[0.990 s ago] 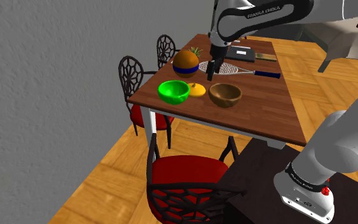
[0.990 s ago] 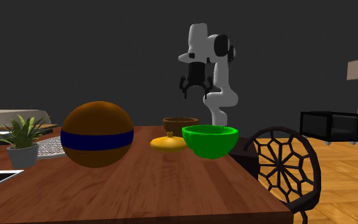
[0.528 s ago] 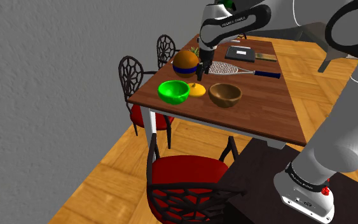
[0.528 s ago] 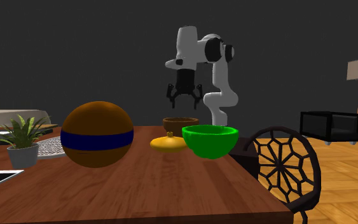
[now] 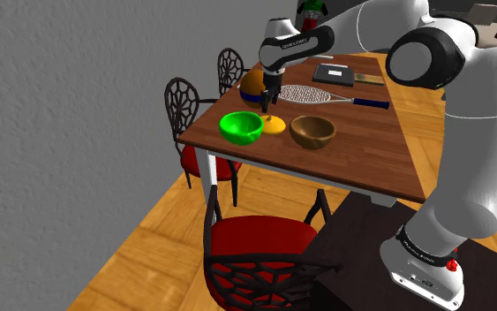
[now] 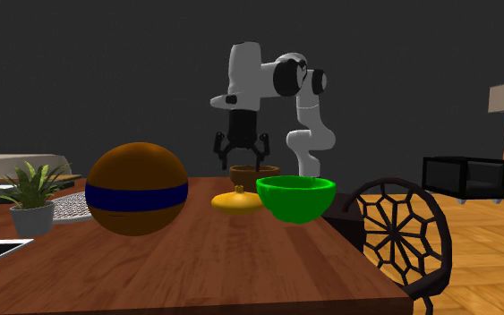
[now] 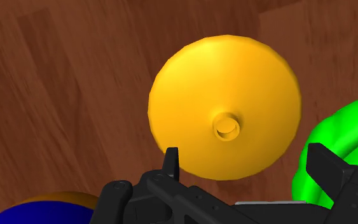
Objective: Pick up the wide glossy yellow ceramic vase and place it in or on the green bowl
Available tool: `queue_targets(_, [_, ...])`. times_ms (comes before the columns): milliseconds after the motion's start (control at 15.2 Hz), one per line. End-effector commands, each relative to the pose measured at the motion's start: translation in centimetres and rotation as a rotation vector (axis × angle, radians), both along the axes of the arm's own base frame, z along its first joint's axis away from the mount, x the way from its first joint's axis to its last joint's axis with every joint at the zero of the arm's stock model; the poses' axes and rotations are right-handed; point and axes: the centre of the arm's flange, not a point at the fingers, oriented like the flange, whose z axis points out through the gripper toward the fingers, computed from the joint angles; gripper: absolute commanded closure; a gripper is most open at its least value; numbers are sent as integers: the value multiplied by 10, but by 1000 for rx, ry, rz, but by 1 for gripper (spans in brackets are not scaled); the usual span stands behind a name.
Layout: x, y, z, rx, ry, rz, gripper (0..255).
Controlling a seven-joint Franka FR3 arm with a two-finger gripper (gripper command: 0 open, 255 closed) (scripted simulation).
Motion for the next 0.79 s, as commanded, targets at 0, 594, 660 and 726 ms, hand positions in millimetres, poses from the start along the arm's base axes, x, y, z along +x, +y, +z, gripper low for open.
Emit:
queue_targets(0, [5, -1, -11, 0, 0, 1, 0])
queue_targets(594, [6, -2, -40, 0, 0, 1, 0])
queue_targets(660, [6, -2, -40, 0, 0, 1, 0])
queue_targets(726, [6, -2, -40, 0, 0, 1, 0])
